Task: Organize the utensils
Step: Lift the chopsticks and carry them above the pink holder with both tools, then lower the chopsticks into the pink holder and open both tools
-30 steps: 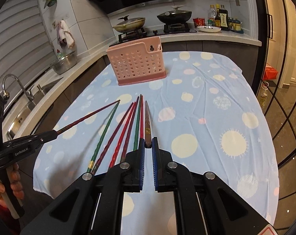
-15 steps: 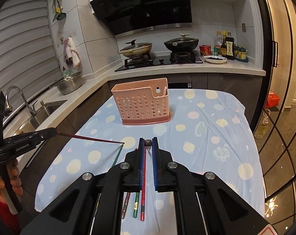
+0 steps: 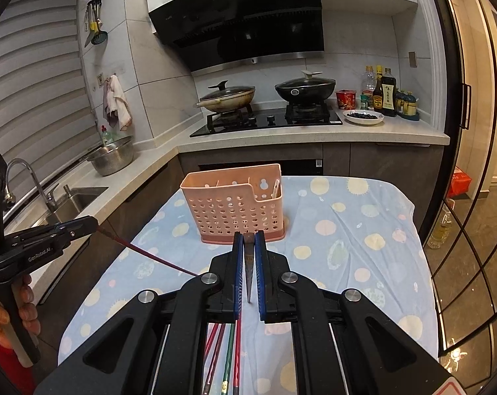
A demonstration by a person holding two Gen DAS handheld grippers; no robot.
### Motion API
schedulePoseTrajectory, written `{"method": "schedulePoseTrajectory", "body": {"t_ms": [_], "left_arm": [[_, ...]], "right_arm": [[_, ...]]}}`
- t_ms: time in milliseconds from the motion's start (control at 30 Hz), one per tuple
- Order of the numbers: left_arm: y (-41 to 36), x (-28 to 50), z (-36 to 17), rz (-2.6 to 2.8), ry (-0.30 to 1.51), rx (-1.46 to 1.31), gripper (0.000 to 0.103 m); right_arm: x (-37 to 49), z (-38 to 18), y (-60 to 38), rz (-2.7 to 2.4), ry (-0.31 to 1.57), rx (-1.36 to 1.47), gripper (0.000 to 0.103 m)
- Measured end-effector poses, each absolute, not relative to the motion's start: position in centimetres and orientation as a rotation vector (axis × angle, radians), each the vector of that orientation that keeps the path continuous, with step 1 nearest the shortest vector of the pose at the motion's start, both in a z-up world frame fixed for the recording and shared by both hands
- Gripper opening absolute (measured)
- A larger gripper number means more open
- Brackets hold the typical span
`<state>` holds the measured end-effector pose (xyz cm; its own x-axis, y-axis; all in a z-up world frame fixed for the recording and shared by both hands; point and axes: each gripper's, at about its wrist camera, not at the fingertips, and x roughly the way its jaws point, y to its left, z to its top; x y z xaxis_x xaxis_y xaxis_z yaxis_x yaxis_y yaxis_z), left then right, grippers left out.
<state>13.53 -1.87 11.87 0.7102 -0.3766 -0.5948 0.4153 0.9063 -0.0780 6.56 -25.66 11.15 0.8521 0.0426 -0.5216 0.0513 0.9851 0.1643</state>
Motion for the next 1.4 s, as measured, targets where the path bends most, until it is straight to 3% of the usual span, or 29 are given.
{"method": "schedulePoseTrajectory", "body": {"t_ms": [500, 1133, 1400], "left_arm": [[-4.8, 17.5, 14.9, -0.447, 0.593, 0.094, 0.007], [-7.3, 23.6, 25.3, -0.417, 0.416, 0.102, 0.007], [-7.6, 27.2, 27.6, -0.397, 0.392, 0.086, 0.007]], "right_arm": [[10.7, 13.9, -26.5, 0.016, 0.516, 0.191, 0.007], [21.6, 23.6, -27.6, 0.033, 0.388, 0.206, 0.007], [25.8, 24.4, -28.0, 0.019, 0.379, 0.231, 0.007]]}}
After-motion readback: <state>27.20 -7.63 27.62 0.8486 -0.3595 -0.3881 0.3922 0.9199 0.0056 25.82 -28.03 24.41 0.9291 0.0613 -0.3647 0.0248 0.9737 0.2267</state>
